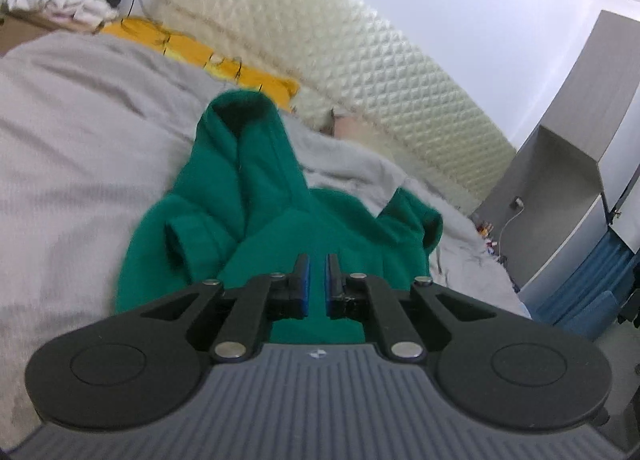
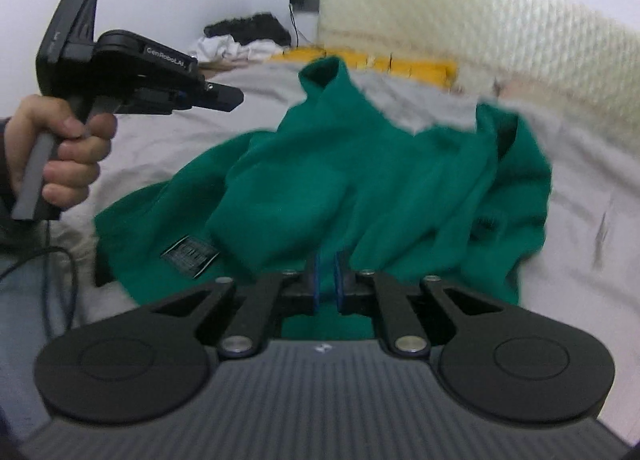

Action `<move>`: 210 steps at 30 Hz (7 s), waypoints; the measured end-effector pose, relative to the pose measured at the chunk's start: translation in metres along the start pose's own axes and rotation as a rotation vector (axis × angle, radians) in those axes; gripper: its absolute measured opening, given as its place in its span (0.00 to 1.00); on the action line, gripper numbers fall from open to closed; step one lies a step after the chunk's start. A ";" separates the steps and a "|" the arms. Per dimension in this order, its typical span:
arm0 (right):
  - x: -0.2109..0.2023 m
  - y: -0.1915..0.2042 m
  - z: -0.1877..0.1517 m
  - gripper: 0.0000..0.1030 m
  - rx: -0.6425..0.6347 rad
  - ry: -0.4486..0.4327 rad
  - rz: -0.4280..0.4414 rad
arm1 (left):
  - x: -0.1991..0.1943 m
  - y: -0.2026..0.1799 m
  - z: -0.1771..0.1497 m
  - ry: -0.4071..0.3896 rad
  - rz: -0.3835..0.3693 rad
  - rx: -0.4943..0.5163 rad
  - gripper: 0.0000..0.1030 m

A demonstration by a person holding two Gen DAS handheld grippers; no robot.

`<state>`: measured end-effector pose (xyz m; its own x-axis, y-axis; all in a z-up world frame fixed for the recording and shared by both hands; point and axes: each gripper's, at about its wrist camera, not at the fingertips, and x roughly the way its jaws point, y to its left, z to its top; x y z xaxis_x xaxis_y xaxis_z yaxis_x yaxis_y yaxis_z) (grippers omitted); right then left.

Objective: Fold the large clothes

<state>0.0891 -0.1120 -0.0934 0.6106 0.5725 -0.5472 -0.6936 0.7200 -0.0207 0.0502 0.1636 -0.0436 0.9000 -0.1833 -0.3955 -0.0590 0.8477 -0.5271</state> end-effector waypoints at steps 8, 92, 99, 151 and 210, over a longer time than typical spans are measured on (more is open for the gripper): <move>-0.002 -0.017 0.003 0.21 0.204 -0.114 -0.027 | 0.034 -0.001 -0.017 0.113 0.095 0.026 0.58; 0.253 -0.276 0.146 0.16 0.581 -0.175 -0.277 | 0.354 0.038 0.208 0.009 0.314 0.173 0.07; 0.316 -0.306 0.119 0.16 0.595 -0.070 -0.270 | 0.441 0.078 0.181 0.135 0.373 0.233 0.07; -0.067 -0.022 0.054 0.53 0.365 -0.212 -0.214 | -0.036 -0.118 -0.012 0.107 0.134 0.478 0.56; -0.029 -0.085 -0.045 0.83 0.687 0.078 -0.314 | -0.023 0.088 0.018 0.439 0.478 -0.096 0.63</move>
<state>0.1128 -0.2077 -0.1134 0.6935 0.2893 -0.6598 -0.0819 0.9416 0.3267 0.0319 0.2512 -0.0667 0.5065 -0.0005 -0.8622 -0.4651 0.8419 -0.2737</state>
